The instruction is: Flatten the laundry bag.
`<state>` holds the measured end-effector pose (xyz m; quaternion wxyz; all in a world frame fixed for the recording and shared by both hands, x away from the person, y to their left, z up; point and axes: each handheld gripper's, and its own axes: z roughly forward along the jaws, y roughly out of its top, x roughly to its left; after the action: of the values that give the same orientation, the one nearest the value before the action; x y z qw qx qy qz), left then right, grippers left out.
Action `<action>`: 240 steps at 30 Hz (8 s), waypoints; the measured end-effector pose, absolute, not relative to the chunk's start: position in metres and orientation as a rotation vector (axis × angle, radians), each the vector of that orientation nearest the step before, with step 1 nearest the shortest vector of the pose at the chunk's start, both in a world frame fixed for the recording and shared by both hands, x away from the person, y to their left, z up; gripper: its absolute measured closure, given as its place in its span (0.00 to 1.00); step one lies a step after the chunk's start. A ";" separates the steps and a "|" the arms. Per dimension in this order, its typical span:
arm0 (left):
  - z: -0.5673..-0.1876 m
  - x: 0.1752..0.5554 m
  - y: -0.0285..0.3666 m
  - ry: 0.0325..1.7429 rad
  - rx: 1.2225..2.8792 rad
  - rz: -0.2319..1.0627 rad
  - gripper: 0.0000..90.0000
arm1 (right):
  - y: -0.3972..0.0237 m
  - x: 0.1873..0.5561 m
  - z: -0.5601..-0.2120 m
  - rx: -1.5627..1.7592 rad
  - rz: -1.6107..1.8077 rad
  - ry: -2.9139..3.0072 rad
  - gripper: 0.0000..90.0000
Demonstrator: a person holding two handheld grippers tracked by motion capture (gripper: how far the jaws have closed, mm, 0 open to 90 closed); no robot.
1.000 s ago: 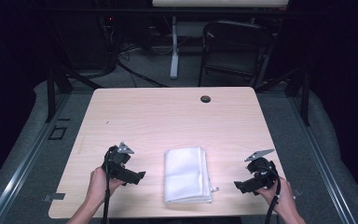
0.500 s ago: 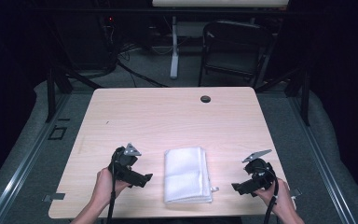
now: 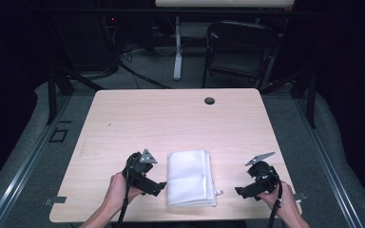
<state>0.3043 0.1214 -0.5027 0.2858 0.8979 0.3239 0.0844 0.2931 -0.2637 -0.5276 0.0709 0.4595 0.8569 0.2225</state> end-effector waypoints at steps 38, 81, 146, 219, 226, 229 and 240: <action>-0.528 0.282 0.034 0.536 2.568 0.067 0.04 | -0.260 0.295 -0.531 1.378 0.600 2.629 0.04; -0.551 0.290 0.011 0.397 2.622 0.123 0.74 | -0.237 0.288 -0.534 1.243 0.622 2.746 0.33; -0.540 0.288 0.021 0.373 2.517 0.216 0.90 | -0.165 0.296 -0.552 1.086 0.618 2.869 1.00; -0.507 0.289 0.067 0.488 2.407 0.354 0.91 | -0.182 0.301 -0.549 1.224 0.499 2.846 1.00; -0.509 0.289 0.069 0.492 2.408 0.353 0.91 | -0.186 0.303 -0.548 1.227 0.487 2.844 1.00; -0.509 0.289 0.071 0.490 2.417 0.352 0.91 | -0.186 0.302 -0.549 1.245 0.508 2.832 1.00; -0.511 0.289 0.076 0.508 2.423 0.348 0.91 | -0.188 0.304 -0.548 1.253 0.487 2.834 1.00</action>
<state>0.2893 0.0764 -0.5111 0.3152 0.9198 0.1928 0.1322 0.3036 -0.1884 -0.5483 0.0027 0.3995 0.9035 0.1552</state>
